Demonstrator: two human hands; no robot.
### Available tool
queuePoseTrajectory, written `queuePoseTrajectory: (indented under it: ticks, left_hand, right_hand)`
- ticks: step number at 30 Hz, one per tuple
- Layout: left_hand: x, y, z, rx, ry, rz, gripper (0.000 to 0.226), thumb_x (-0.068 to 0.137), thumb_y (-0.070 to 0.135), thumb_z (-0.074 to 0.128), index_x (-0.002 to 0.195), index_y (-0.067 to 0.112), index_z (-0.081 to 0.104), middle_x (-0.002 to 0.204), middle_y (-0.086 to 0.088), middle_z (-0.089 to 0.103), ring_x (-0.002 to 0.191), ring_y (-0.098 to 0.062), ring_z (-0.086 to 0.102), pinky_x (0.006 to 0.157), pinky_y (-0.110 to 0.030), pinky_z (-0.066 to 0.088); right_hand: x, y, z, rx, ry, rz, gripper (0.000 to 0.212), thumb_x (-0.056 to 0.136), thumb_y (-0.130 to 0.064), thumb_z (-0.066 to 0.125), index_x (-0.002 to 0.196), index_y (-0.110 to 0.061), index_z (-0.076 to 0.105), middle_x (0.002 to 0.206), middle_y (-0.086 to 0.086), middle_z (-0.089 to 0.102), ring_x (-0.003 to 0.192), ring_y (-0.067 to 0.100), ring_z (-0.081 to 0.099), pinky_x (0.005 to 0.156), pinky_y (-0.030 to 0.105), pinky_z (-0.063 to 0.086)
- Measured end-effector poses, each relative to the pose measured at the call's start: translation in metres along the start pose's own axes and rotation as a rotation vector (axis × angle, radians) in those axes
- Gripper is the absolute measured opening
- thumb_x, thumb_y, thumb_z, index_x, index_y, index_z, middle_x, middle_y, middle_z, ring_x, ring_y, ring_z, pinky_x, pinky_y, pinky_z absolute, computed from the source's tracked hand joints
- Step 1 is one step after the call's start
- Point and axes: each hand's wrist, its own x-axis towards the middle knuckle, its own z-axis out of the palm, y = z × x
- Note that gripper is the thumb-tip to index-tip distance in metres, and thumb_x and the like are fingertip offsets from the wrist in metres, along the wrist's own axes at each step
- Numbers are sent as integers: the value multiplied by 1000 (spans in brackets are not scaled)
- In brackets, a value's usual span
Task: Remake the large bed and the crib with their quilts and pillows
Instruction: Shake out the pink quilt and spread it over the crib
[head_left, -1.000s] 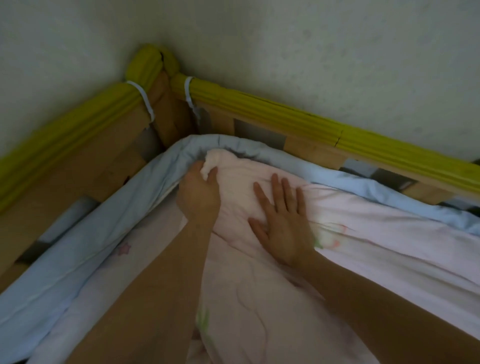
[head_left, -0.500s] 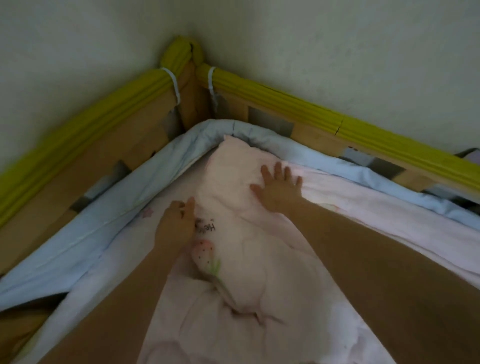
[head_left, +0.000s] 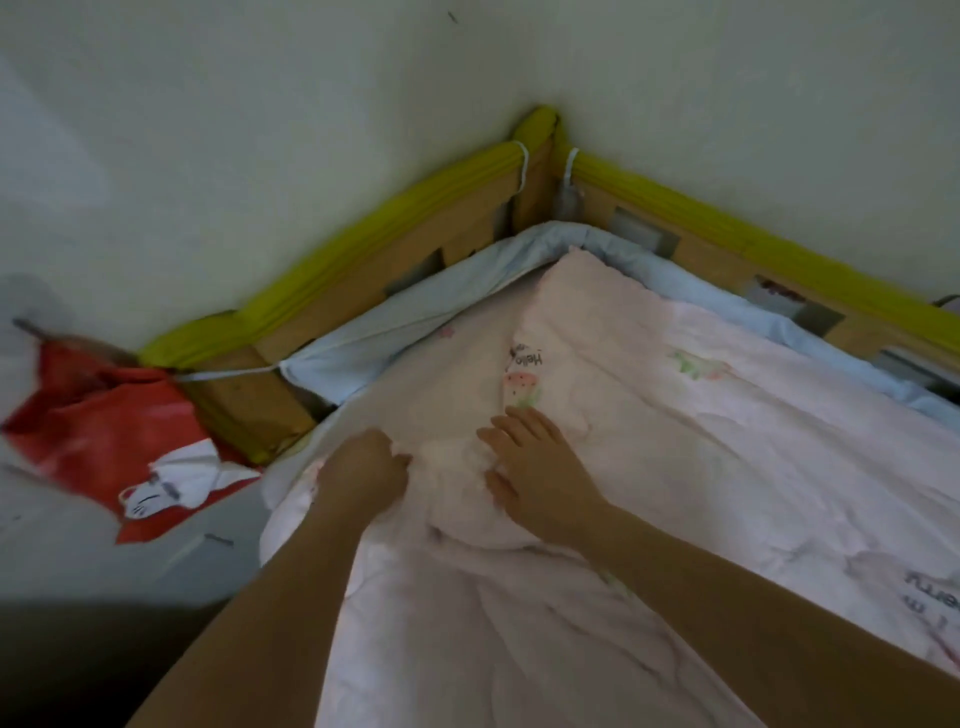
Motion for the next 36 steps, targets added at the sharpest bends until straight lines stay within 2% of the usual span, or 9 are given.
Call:
queuePoseTrajectory:
  ticks: [6, 8, 12, 17, 21, 25, 27, 31, 36]
  left_hand:
    - [-59, -75, -43, 172, 49, -262, 29, 96, 17, 44, 117, 3, 58, 120, -14, 60, 113, -29, 58, 95, -36, 47]
    - [-69, -87, -38, 141, 36, -287, 32, 95, 21, 47, 121, 5, 54, 122, -13, 58, 114, -29, 56, 97, -38, 46]
    - [-60, -94, -5, -189, 57, -228, 44, 103, 36, 34, 121, 3, 56, 124, -15, 59, 117, -29, 54, 101, -37, 39]
    - [-60, -158, 23, -523, 402, -239, 31, 95, 3, 46, 125, 7, 56, 130, -9, 57, 113, -24, 53, 103, -39, 41]
    - [-62, -208, 47, -70, 79, 39, 77, 89, 30, 64, 151, 21, 19, 158, -3, 21, 146, -28, 17, 119, -48, 13]
    - [-33, -194, 42, 138, -81, 304, 98, 86, 58, 56, 152, 23, -8, 160, 2, -9, 147, -24, -14, 117, -41, -9]
    - [-27, -181, 39, -13, -82, 271, 92, 83, 66, 43, 153, 20, 5, 161, -1, 4, 149, -22, -1, 120, -41, -4]
    - [-32, -165, 25, -575, -149, 21, 39, 93, 11, 55, 130, 2, 51, 132, -18, 53, 119, -30, 51, 99, -30, 39]
    - [-66, -228, 7, 61, -517, -259, 21, 93, 29, 54, 108, 13, 54, 103, -4, 56, 99, -19, 55, 93, -31, 44]
  right_hand:
    - [-20, -61, 12, -93, -237, -54, 62, 97, -36, 42, 151, -18, 18, 158, 11, 18, 145, 26, 18, 118, 38, 10]
    - [-18, -85, 29, -74, -292, -20, 62, 98, -34, 40, 151, -20, 13, 159, 9, 12, 145, 24, 17, 116, 36, 15]
    - [-3, -103, 57, 15, -312, 67, 64, 98, -30, 41, 152, -21, 9, 159, 8, 11, 143, 26, 21, 113, 39, 23]
    - [26, -122, 90, 95, -283, 67, 65, 96, -25, 42, 152, -23, 9, 160, 7, 4, 144, 30, 18, 113, 41, 26]
    - [46, -125, 105, -12, -307, 0, 77, 89, -17, 50, 153, -26, 7, 161, 5, 2, 137, 33, 25, 110, 41, 32]
    - [71, -121, 116, -66, -392, -63, 51, 86, -17, 59, 134, -14, 42, 131, 9, 44, 111, 30, 52, 89, 39, 48]
    - [79, -117, 117, -37, -343, -19, 29, 87, -15, 57, 114, -9, 50, 114, 10, 50, 98, 29, 57, 80, 37, 49]
    - [82, -110, 123, -26, -271, -10, 20, 87, -15, 58, 105, -8, 52, 107, 9, 53, 95, 26, 57, 78, 35, 48]
    - [89, -118, 119, -12, -190, 188, 11, 92, -7, 45, 101, -4, 50, 102, 13, 54, 92, 30, 57, 73, 34, 42]
